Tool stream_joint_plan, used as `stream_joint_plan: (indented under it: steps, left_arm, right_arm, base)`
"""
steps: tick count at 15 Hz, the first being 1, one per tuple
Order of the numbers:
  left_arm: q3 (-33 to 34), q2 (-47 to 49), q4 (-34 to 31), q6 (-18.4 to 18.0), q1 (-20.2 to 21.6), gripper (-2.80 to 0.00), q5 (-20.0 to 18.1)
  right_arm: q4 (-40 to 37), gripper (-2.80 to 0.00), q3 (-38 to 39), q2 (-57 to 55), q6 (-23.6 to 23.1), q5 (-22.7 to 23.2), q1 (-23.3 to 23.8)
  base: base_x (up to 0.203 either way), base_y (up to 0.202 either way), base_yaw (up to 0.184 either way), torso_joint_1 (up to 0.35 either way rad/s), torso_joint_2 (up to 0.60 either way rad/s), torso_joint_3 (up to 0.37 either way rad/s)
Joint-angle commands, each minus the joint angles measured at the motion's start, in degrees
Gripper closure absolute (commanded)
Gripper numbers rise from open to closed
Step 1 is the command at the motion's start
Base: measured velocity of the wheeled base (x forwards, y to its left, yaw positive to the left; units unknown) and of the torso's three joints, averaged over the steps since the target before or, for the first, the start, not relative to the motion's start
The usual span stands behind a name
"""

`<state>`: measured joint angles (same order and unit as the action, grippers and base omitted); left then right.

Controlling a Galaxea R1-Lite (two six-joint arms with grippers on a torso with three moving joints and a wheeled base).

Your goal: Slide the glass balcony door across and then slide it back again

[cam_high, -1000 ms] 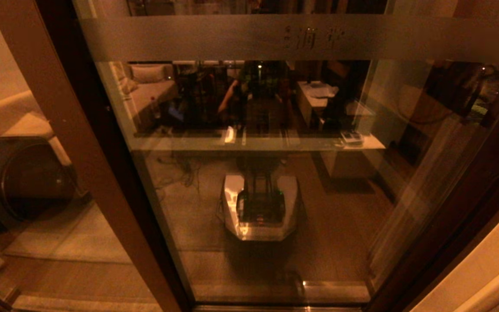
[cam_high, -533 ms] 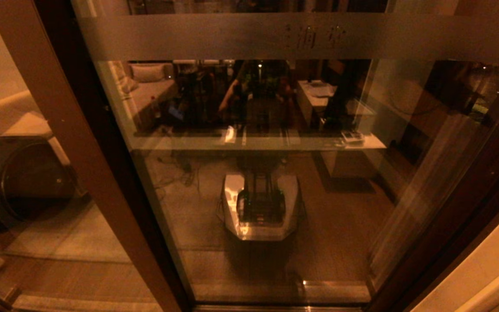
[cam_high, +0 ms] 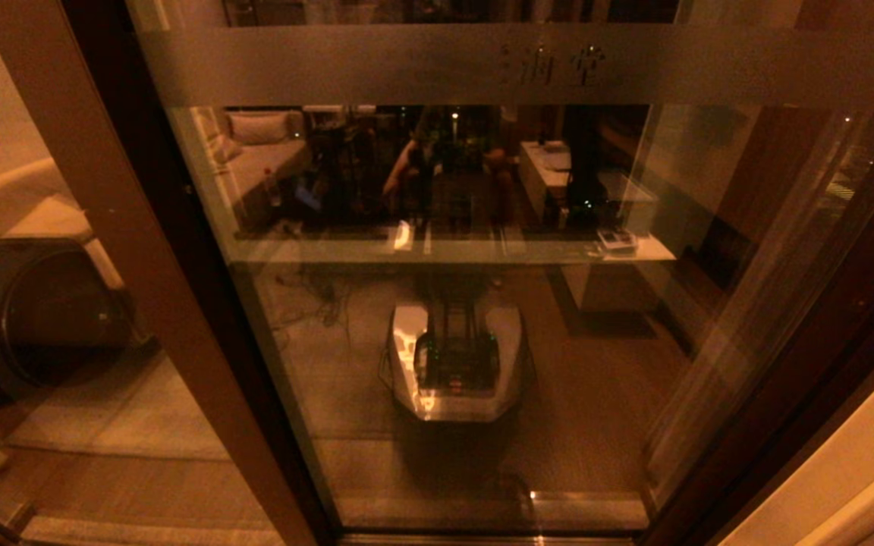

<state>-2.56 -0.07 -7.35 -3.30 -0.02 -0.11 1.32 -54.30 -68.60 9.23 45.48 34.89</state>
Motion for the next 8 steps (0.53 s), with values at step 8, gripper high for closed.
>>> stream_joint_plan:
  steps: [8]
  left_arm:
    - [0.0,0.0,0.0,0.0,0.0,0.0,0.0]
  right_arm:
    - [-44.5,0.0,-2.5,41.1,9.7,15.1,-30.3]
  base:
    - [0.0,0.0,0.0,0.0,0.0,0.0]
